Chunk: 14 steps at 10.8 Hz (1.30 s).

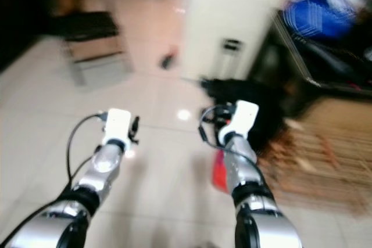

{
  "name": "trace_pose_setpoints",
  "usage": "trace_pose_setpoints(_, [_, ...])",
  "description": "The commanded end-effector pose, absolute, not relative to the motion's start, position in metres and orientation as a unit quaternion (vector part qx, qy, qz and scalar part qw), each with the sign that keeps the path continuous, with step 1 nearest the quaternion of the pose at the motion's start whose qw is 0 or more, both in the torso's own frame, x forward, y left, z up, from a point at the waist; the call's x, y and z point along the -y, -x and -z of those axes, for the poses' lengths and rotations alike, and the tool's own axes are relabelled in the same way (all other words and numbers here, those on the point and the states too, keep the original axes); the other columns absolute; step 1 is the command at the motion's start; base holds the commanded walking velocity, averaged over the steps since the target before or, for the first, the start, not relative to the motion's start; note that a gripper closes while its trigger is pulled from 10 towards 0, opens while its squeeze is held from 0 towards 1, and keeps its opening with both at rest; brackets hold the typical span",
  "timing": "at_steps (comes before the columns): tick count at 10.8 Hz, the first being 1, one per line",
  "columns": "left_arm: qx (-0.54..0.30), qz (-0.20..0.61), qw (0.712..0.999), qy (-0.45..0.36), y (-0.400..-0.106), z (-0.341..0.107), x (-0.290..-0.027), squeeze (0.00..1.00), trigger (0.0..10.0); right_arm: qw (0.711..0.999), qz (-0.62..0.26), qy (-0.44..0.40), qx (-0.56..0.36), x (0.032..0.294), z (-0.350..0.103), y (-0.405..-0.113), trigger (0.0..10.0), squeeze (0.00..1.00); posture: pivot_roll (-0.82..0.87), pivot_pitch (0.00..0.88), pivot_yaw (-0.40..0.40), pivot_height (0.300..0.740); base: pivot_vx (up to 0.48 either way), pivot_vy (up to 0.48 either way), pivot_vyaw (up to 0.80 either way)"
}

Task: Picking trash to rubbish bin

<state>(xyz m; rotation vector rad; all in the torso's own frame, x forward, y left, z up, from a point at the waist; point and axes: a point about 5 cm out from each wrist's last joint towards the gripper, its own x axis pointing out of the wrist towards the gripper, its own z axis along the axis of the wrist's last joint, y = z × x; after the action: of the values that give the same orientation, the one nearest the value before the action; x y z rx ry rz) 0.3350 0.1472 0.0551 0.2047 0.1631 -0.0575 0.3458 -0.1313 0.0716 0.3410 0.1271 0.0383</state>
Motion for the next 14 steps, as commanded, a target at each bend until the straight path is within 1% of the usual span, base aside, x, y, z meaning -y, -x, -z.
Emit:
trace_pose_setpoints(1, [-0.076, 0.04, 0.991, -0.1, -0.3354, -0.0562, -0.1367, 0.0, 10.0, 0.984, -0.009, -0.168, -0.064, 0.14, -0.0708, -0.3458, 10.0, 0.0, -0.02, 0.003, -0.081, 0.74, 0.0, 0.0, -0.79])
trace_pose_setpoints(4, [-0.076, 0.043, 0.991, -0.1, -0.335, -0.0557, -0.136, 0.0, 10.0, 0.983, -0.007, -0.169, -0.066, 0.14, -0.0699, -0.3451, 10.0, 0.0, -0.02, 0.005, -0.08, 0.74, 0.0, 0.0, -0.78])
trace_pose_setpoints(5, [-0.076, 0.044, 0.991, -0.1, -0.3344, -0.0551, -0.1352, 0.0, 10.0, 0.983, -0.004, -0.171, -0.066, 0.1408, -0.0693, -0.3446, 10.0, 0.0, -0.02, 0.007, -0.081, 0.74, 0.0, 0.0, 0.0])
trace_pose_setpoints(14, [-0.069, 0.051, 0.992, -0.097, -0.3344, -0.0565, -0.1305, 0.0, 10.0, 0.984, -0.024, -0.16, -0.068, 0.1361, -0.0694, -0.3444, 10.0, 0.0, -0.03, 0.008, -0.088, 0.74, 0.0, 0.0, -0.78])
